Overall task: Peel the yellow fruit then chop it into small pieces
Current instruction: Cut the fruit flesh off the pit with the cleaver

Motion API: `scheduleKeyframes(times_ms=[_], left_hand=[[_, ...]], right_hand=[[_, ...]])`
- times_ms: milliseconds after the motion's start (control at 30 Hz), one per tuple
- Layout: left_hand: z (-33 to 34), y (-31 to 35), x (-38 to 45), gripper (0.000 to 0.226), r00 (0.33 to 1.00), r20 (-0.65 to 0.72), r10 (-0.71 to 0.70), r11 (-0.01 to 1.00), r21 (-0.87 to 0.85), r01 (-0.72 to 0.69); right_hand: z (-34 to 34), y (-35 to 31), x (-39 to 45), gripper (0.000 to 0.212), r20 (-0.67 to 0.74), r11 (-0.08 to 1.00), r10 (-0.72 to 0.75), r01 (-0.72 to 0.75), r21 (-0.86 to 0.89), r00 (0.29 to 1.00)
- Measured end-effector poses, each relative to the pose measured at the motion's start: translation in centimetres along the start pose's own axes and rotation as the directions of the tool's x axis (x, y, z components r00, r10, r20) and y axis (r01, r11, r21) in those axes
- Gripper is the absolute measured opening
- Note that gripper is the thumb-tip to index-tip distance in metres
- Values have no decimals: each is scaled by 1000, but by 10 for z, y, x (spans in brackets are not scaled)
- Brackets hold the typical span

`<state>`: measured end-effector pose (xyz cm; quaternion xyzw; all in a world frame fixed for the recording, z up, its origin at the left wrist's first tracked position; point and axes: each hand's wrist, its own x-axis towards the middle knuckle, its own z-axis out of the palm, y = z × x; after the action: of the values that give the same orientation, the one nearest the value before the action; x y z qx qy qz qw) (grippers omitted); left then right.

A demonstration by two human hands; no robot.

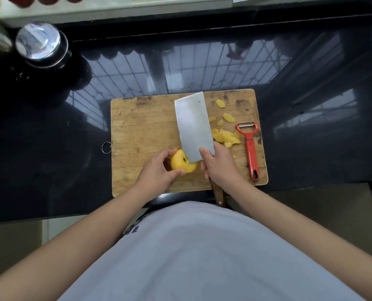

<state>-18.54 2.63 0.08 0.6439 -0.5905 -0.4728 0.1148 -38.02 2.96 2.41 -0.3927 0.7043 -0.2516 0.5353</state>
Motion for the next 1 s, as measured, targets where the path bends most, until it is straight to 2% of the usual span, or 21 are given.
scheduleKeyframes(times_ms=[133, 200, 467, 633, 867, 1000], left_hand=[[-4, 2, 4, 66, 999, 33, -13, 999, -40, 14], [-4, 3, 4, 67, 999, 41, -18, 999, -46, 20], [-2, 3, 1, 67, 1000, 25, 17, 999, -36, -16], [3, -5, -3, 66, 998, -30, 49, 999, 6, -49], [6, -4, -4, 66, 998, -47, 45, 998, -50, -47], [3, -1, -5, 66, 999, -34, 42, 997, -64, -44]], right_hand=[[9, 1, -11, 18, -65, 959, 164, -144, 243, 984], [13, 1, -15, 17, -80, 942, 200, -169, 290, 977], [15, 2, -15, 15, -68, 926, 225, -192, 327, 972], [18, 2, -16, 18, -69, 916, 230, -193, 351, 971], [22, 0, -17, 17, -108, 931, 206, -161, 328, 973], [22, 1, -15, 18, -49, 894, 235, -196, 404, 971]])
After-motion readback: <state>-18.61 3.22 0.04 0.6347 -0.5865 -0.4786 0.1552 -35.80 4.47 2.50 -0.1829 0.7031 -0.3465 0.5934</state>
